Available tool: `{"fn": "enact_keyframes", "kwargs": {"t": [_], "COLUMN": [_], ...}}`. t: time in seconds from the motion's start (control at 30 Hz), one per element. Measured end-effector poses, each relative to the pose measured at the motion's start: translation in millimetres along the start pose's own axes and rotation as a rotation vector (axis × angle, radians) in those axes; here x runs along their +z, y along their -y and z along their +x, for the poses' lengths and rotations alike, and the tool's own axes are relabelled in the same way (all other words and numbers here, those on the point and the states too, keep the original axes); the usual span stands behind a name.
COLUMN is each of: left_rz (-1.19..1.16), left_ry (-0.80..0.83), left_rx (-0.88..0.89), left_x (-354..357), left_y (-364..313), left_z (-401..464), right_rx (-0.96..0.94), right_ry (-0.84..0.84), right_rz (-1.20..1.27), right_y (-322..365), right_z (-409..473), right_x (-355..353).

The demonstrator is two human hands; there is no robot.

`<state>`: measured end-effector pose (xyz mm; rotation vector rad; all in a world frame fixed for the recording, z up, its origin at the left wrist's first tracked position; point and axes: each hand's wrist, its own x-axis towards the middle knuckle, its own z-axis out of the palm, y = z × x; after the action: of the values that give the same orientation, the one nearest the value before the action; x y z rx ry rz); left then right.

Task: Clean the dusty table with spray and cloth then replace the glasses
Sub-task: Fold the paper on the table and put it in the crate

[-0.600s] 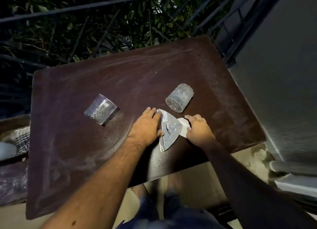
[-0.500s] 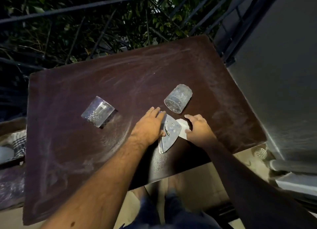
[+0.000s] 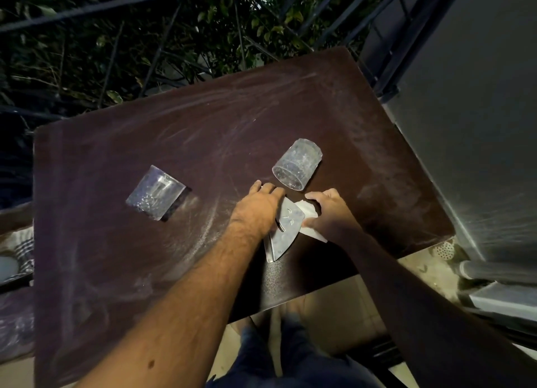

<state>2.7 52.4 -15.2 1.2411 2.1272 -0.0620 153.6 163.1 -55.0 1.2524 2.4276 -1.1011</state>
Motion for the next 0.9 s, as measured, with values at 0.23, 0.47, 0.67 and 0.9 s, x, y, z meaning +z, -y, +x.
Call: {"fn": "enact_keyframes", "kwargs": {"t": [0.23, 0.47, 0.67, 0.9], "left_rz": [-0.099, -0.229, -0.369, -0.503], "left_ry": [-0.025, -0.152, -0.244, -0.333], "left_rx": [0.0, -0.026, -0.111, -0.19], "left_x": [-3, 1, 5, 12], "left_y": [7, 29, 43, 61], "left_z": [-3, -19, -35, -45], "right_rx": [0.044, 0.113, -0.005, -0.1], "right_ry": [0.001, 0.062, -0.019, -0.114], "right_rz": [0.081, 0.223, 0.291, 0.218], "right_y": [5, 12, 41, 83], "right_z": [-3, -4, -14, -23], "right_x": [-3, -3, -6, -1]}}
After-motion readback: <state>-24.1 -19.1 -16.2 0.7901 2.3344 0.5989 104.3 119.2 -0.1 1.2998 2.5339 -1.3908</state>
